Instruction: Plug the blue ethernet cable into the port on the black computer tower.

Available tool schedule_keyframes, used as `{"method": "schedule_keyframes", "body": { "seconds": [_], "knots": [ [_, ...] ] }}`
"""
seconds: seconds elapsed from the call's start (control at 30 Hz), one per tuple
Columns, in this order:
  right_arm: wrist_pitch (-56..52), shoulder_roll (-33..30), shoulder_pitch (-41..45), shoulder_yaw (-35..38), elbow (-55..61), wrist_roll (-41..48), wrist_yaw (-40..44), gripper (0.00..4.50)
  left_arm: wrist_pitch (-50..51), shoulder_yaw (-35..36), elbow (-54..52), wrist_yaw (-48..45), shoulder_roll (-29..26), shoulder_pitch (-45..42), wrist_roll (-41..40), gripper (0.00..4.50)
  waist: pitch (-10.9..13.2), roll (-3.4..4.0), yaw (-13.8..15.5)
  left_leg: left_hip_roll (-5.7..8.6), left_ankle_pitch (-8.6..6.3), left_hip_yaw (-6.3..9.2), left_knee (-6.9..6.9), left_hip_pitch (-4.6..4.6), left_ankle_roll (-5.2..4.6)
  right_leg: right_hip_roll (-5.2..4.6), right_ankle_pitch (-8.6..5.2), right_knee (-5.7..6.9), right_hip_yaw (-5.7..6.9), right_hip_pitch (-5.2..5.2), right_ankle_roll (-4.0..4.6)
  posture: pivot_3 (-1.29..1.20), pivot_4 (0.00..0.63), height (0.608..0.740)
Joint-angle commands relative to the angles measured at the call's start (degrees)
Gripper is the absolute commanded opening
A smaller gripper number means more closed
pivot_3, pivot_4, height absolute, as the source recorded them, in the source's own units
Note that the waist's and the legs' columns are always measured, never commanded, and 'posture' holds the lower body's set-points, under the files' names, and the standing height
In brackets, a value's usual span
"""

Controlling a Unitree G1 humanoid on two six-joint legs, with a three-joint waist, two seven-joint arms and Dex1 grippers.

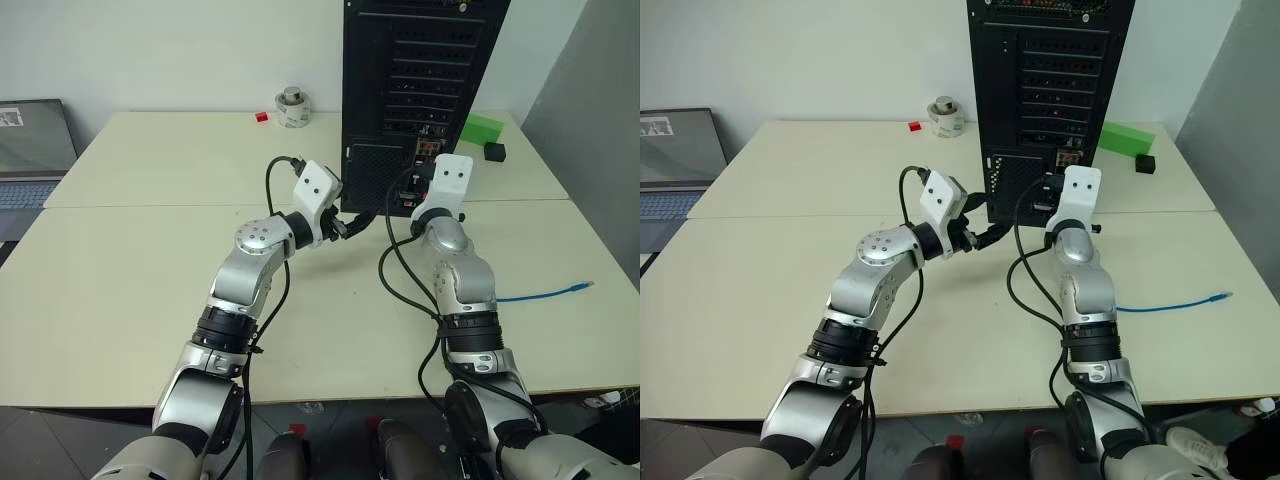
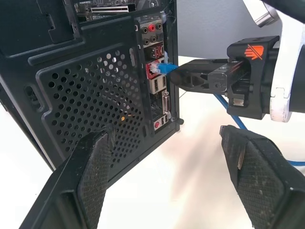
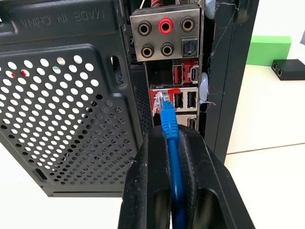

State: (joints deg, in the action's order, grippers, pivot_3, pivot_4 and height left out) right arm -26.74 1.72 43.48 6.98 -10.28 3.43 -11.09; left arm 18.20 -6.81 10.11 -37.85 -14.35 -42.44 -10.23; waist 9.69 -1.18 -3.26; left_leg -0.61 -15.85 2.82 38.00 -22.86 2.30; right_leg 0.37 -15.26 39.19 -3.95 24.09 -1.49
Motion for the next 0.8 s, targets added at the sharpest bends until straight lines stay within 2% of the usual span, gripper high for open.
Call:
{"method": "schedule_keyframes", "body": {
  "seconds": [0.03,0.8],
  "knots": [
    [1.9,-0.7,1.8,-0.2,0.3,-0.4,0.2,0.00,-1.0,0.5,-1.4,0.0,-0.3,-0.8,0.1,3.72,0.0,0.00,0.0,0.00,0.00,0.00,0.00,0.00,0.00,0.00,0.00,0.01,0.00,0.00,0.00,0.00,0.150,0.740],
    [2.8,-1.4,3.4,-1.2,-2.0,-0.7,-0.3,0.00,-1.0,0.5,-1.3,-0.3,-0.2,-1.0,0.0,3.72,0.0,0.00,0.0,0.01,0.00,0.00,0.04,0.01,0.00,0.00,0.00,0.08,0.00,0.01,0.00,0.00,0.150,0.740]
  ]
}}
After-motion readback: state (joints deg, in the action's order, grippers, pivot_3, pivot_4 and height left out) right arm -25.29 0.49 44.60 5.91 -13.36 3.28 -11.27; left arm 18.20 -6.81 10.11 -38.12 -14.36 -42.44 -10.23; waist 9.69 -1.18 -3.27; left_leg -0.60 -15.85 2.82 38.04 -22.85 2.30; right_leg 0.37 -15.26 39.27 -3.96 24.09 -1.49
